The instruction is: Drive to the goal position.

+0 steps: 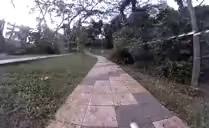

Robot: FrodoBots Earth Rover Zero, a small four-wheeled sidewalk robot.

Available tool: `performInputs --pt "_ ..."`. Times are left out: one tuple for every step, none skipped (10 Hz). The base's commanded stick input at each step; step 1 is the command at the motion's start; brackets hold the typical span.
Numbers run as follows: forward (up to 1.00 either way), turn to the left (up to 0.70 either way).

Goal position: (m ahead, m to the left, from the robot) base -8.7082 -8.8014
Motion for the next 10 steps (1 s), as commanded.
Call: performInputs --pt "0.70 0.01" --pt "0.70 0.01" --pt "0.70 0.01" --pt "0.33 0.00" --pt "0.00 -0.17" --pt "0.00 -0.54" --pt "0.00 -0.70" --pt "0.00 -0.70" --pt "0.00 -0.70" --pt "0.00 -0.70"
